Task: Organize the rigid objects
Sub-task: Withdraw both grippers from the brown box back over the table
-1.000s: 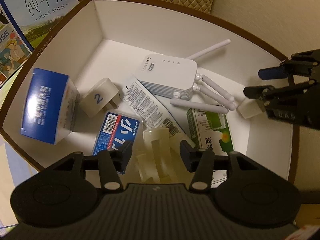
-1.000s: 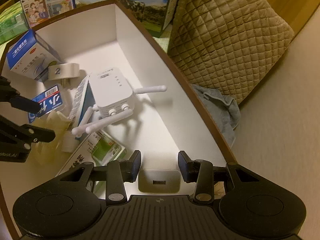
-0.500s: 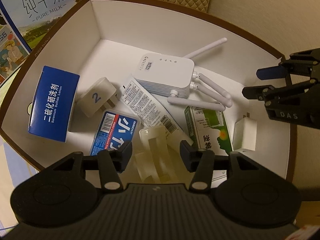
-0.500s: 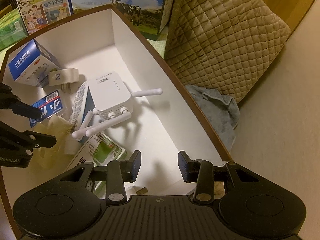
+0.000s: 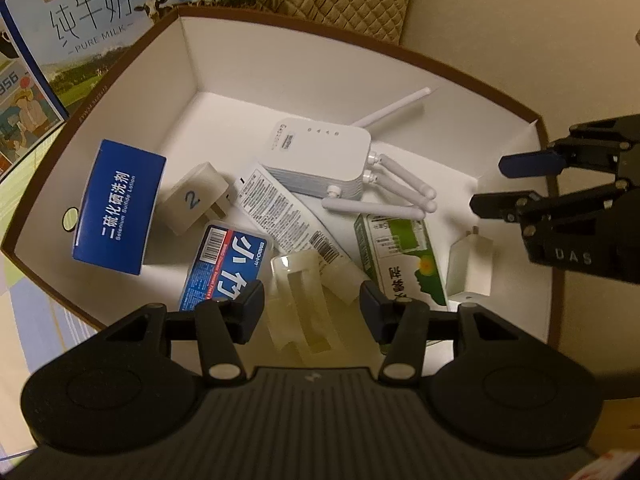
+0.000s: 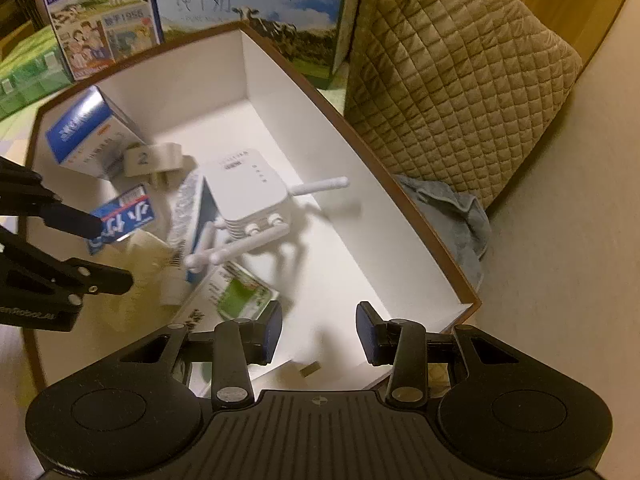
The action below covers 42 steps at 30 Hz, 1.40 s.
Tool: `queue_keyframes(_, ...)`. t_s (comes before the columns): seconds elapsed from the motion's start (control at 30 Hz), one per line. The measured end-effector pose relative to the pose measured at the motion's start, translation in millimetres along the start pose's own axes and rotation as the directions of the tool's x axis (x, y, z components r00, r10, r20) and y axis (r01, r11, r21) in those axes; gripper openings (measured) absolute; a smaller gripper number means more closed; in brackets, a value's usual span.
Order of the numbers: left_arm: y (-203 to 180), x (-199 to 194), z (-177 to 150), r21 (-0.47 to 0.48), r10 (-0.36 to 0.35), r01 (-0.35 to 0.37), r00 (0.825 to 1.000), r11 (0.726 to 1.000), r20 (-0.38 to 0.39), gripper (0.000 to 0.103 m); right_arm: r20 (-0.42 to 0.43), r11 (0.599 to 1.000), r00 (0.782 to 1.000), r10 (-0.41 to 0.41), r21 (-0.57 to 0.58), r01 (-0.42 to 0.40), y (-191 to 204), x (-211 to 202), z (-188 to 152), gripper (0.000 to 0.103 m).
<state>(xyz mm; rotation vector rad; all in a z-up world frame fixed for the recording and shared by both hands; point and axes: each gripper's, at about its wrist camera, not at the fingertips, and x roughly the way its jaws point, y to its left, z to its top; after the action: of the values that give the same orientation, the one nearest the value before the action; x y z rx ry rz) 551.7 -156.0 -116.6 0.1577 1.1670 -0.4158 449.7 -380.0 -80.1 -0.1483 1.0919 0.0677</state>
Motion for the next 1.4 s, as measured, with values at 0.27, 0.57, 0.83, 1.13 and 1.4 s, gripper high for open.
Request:
queue_keyframes(0.27,-4.2,-28.9,-7.3,0.008,-0.028,0.027,0.998,1.0,0.05,0.048,0.06,0.999,0.997,0.043,0.017,-0.044,12.2,-31.7,-9.5,0.038)
queue_keyframes(0.57,-3.8,-69.2,-20.2,0.004,-0.05,0.05,0.991,0.999,0.122,0.048,0.139,0.996,0.988,0.067,0.056,-0.076,26.6,-70.0,-23.6,0.038)
queue_keyframes(0.83,1.3,-108.5,-42.8,0.001,-0.057,0.058,0.98,0.998,0.19,0.048,0.194,0.99,0.978,0.08,0.096,-0.1,41.6,-100.7,-39.7,0.039)
queue_keyframes(1.13,15.8,-139.9,-86.6,-0.012,-0.058,0.062,0.974,0.998,0.22,0.049,0.224,0.986,0.968,0.114,0.092,-0.137,73.6,-122.9,-59.1,0.039)
queue_keyframes(1.4,39.9,-164.5,-129.3,-0.047,-0.026,0.038,0.972,0.998,0.234,0.049,0.251,0.976,0.956,0.153,0.112,-0.185,104.5,-135.6,-76.5,0.039)
